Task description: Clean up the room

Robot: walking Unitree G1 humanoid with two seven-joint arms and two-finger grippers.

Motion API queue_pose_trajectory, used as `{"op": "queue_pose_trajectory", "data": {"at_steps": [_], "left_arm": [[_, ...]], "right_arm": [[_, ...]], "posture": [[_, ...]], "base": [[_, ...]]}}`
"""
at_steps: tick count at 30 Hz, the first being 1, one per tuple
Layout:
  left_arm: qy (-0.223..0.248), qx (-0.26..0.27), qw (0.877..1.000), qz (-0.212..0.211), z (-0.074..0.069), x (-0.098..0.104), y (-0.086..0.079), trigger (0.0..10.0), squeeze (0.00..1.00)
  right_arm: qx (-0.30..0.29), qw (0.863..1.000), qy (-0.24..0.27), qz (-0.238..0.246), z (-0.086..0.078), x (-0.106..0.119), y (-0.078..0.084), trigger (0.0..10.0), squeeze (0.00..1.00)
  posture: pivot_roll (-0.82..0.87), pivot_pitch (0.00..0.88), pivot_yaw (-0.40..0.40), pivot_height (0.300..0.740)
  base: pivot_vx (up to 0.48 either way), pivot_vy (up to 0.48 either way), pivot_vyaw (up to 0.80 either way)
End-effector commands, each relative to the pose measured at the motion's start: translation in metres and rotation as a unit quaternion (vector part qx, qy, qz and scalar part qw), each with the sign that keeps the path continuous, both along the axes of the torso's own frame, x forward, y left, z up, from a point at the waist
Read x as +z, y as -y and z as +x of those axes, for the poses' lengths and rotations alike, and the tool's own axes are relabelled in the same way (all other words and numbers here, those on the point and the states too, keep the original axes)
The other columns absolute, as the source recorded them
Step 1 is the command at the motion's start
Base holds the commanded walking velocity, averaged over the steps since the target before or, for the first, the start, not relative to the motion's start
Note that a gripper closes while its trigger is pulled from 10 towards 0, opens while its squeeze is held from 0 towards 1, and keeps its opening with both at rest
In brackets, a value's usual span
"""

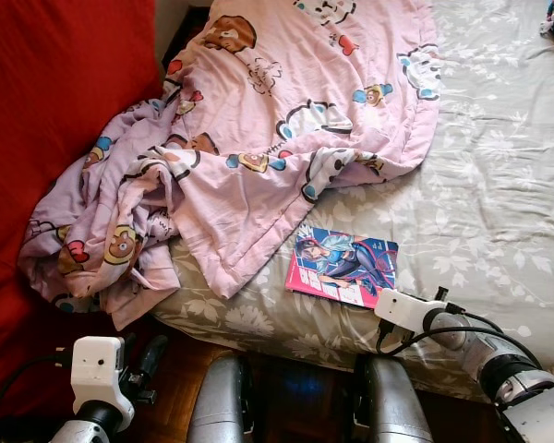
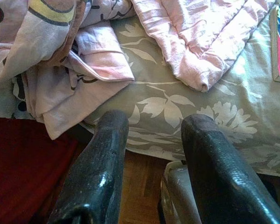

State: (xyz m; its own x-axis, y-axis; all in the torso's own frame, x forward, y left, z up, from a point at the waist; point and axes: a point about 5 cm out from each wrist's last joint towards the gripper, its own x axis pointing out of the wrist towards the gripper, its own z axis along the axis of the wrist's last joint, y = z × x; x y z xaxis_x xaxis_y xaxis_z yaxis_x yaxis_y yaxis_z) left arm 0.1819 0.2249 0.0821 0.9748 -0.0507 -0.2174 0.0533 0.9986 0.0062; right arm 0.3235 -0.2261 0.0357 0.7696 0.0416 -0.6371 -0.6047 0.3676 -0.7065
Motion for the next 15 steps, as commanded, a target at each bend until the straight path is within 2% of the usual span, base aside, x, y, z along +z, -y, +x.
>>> {"op": "queue_pose_trajectory", "data": {"at_steps": [1,5,11,15], "left_arm": [[-0.015,0.010,1.000,0.000,-0.005,-0.005,-0.003,10.0,0.00],[-0.016,0.013,1.000,-0.003,0.000,-0.010,-0.003,10.0,0.00],[-0.005,0.011,1.000,-0.008,0.015,-0.013,0.002,10.0,0.00],[0.007,0.014,1.000,-0.012,0.031,-0.015,0.002,10.0,0.00]], "right_arm": [[0.000,1.000,-0.023,-0.002,-0.011,-0.014,0.000,0.0,0.00],[-0.025,1.000,-0.010,0.010,-0.015,-0.017,0.002,0.0,0.00],[-0.076,0.996,0.015,0.045,-0.021,-0.020,0.012,0.0,0.00],[-0.128,0.984,0.049,0.114,-0.028,-0.020,0.021,0.0,0.00]], "posture": [[0.20,0.325,0.082,0.633],[0.17,0.295,0.074,0.633],[0.15,0.241,0.064,0.633],[0.12,0.198,0.054,0.633]], "base": [[0.000,0.000,0.00],[0.000,0.000,0.00],[0.000,0.000,0.00],[0.000,0.000,0.00]]}}
